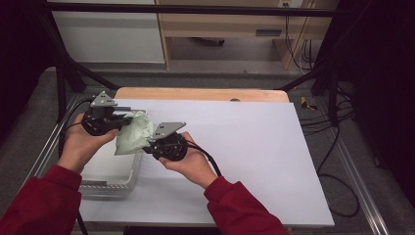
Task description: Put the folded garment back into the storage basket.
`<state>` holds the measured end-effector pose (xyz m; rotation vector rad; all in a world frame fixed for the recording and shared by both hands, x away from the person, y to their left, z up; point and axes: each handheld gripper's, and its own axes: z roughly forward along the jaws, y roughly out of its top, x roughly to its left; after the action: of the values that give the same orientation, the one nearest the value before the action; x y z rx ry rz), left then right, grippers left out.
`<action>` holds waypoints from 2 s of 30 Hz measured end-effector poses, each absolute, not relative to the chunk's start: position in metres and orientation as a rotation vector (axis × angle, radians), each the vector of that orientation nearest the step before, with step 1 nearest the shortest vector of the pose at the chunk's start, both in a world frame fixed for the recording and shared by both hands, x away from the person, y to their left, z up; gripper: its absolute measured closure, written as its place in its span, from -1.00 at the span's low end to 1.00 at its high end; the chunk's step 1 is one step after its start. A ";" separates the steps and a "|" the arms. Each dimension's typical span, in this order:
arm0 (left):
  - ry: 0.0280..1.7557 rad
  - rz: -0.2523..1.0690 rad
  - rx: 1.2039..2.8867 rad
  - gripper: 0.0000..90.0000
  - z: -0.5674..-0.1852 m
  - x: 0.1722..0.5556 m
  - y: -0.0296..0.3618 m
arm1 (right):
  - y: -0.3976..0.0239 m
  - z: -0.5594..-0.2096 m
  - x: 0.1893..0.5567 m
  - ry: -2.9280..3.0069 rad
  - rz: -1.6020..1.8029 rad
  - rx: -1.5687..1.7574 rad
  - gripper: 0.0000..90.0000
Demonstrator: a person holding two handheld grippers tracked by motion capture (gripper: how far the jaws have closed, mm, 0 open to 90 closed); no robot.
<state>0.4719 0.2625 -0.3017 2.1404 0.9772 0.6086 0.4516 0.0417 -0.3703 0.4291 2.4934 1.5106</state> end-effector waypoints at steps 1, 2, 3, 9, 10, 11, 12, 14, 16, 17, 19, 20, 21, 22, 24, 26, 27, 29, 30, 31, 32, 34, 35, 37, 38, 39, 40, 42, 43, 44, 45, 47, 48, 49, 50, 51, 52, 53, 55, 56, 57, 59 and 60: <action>0.980 0.611 2.139 0.83 -0.302 0.472 0.264 | 0.043 -0.371 0.453 2.495 1.512 0.426 0.80; 0.985 0.612 2.140 0.83 -0.301 0.472 0.265 | 0.044 -0.371 0.454 2.497 1.515 0.426 0.80; 0.988 0.613 2.140 0.83 -0.301 0.473 0.266 | 0.045 -0.371 0.454 2.498 1.517 0.426 0.80; 0.997 0.625 2.145 0.83 -0.296 0.474 0.273 | 0.054 -0.365 0.458 2.491 1.528 0.412 0.80; 1.001 0.630 2.140 0.83 -0.294 0.474 0.275 | 0.056 -0.365 0.458 2.490 1.530 0.410 0.80; 1.003 0.630 2.140 0.83 -0.293 0.474 0.277 | 0.058 -0.365 0.459 2.489 1.530 0.407 0.80; 1.008 0.631 2.135 0.83 -0.293 0.475 0.278 | 0.059 -0.365 0.460 2.489 1.530 0.407 0.80; 1.013 0.632 2.136 0.83 -0.293 0.475 0.281 | 0.062 -0.364 0.461 2.489 1.535 0.405 0.80; 1.022 0.634 2.134 0.83 -0.294 0.475 0.283 | 0.066 -0.364 0.463 2.493 1.539 0.396 0.80; 1.022 0.635 2.134 0.83 -0.294 0.475 0.285 | 0.068 -0.364 0.463 2.496 1.538 0.387 0.80; 1.031 0.638 2.130 0.83 -0.295 0.475 0.290 | 0.072 -0.365 0.465 2.496 1.543 0.378 0.80; 1.038 0.640 2.129 0.83 -0.295 0.476 0.292 | 0.074 -0.365 0.466 2.496 1.550 0.377 0.80; 1.045 0.641 2.121 0.83 -0.295 0.476 0.295 | 0.076 -0.366 0.468 2.497 1.556 0.379 0.80; 1.053 0.644 2.120 0.83 -0.295 0.477 0.297 | 0.078 -0.367 0.469 2.498 1.561 0.379 0.80; 1.064 0.640 2.120 0.83 -0.295 0.479 0.301 | 0.083 -0.368 0.471 2.502 1.568 0.371 0.80; 1.070 0.639 2.120 0.83 -0.295 0.480 0.303 | 0.086 -0.369 0.473 2.503 1.573 0.370 0.80; 1.067 0.637 2.124 0.83 -0.295 0.480 0.304 | 0.087 -0.370 0.473 2.504 1.577 0.372 0.80; 1.071 0.641 2.119 0.82 -0.293 0.480 0.306 | 0.090 -0.370 0.475 2.505 1.577 0.371 0.80; 1.071 0.644 2.119 0.82 -0.293 0.480 0.307 | 0.091 -0.371 0.476 2.507 1.573 0.368 0.80; 1.073 0.645 2.117 0.82 -0.293 0.480 0.308 | 0.092 -0.371 0.476 2.506 1.571 0.367 0.80; 1.076 0.646 2.114 0.83 -0.293 0.480 0.309 | 0.092 -0.371 0.477 2.505 1.573 0.369 0.80; 1.080 0.647 2.111 0.82 -0.293 0.480 0.312 | 0.094 -0.370 0.479 2.504 1.573 0.374 0.80; 1.080 0.645 2.111 0.82 -0.293 0.480 0.313 | 0.095 -0.370 0.479 2.504 1.575 0.379 0.80; 1.084 0.646 2.109 0.82 -0.293 0.480 0.314 | 0.097 -0.371 0.479 2.505 1.572 0.373 0.80; 1.085 0.646 2.107 0.82 -0.294 0.480 0.315 | 0.099 -0.371 0.479 2.506 1.571 0.370 0.80; 1.087 0.647 2.105 0.82 -0.294 0.481 0.316 | 0.100 -0.371 0.480 2.506 1.570 0.366 0.80; 1.087 0.646 2.107 0.82 -0.295 0.481 0.316 | 0.101 -0.371 0.480 2.506 1.572 0.371 0.80; 1.090 0.645 2.108 0.82 -0.295 0.482 0.318 | 0.104 -0.373 0.481 2.504 1.585 0.384 0.81; 1.092 0.644 2.104 0.82 -0.296 0.483 0.318 | 0.105 -0.374 0.481 2.507 1.586 0.386 0.81; 1.093 0.643 2.105 0.82 -0.296 0.483 0.319 | 0.106 -0.375 0.481 2.508 1.588 0.394 0.80; 1.093 0.645 2.107 0.82 -0.297 0.483 0.320 | 0.107 -0.376 0.482 2.510 1.587 0.396 0.80; 1.096 0.642 2.101 0.82 -0.298 0.483 0.321 | 0.108 -0.377 0.482 2.510 1.590 0.404 0.80; 1.095 0.647 2.102 0.82 -0.298 0.483 0.322 | 0.109 -0.377 0.482 2.507 1.596 0.410 0.80; 1.092 0.652 2.104 0.82 -0.297 0.483 0.322 | 0.109 -0.377 0.482 2.505 1.607 0.413 0.80; 1.090 0.654 2.104 0.82 -0.297 0.483 0.323 | 0.110 -0.378 0.482 2.504 1.616 0.418 0.80; 1.091 0.656 2.098 0.82 -0.297 0.483 0.323 | 0.111 -0.379 0.483 2.501 1.620 0.417 0.80; 1.092 0.652 2.098 0.82 -0.297 0.484 0.324 | 0.112 -0.380 0.483 2.500 1.621 0.419 0.80; 1.093 0.654 2.100 0.82 -0.297 0.484 0.325 | 0.113 -0.380 0.483 2.497 1.623 0.421 0.80; 1.099 0.653 2.102 0.82 -0.298 0.485 0.326 | 0.115 -0.382 0.484 2.497 1.623 0.426 0.80; 1.102 0.652 2.100 0.82 -0.299 0.485 0.327 | 0.116 -0.382 0.484 2.494 1.621 0.430 0.80; 1.106 0.653 2.096 0.82 -0.299 0.486 0.327 | 0.117 -0.383 0.485 2.495 1.619 0.428 0.81; 1.109 0.650 2.099 0.82 -0.300 0.487 0.328 | 0.117 -0.383 0.485 2.493 1.614 0.430 0.80; 1.108 0.651 2.099 0.82 -0.300 0.487 0.328 | 0.118 -0.383 0.485 2.493 1.613 0.428 0.80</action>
<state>0.4869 0.3276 -0.3001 2.0987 1.1084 0.6508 0.4846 0.1175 -0.3834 0.4285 2.4933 1.6133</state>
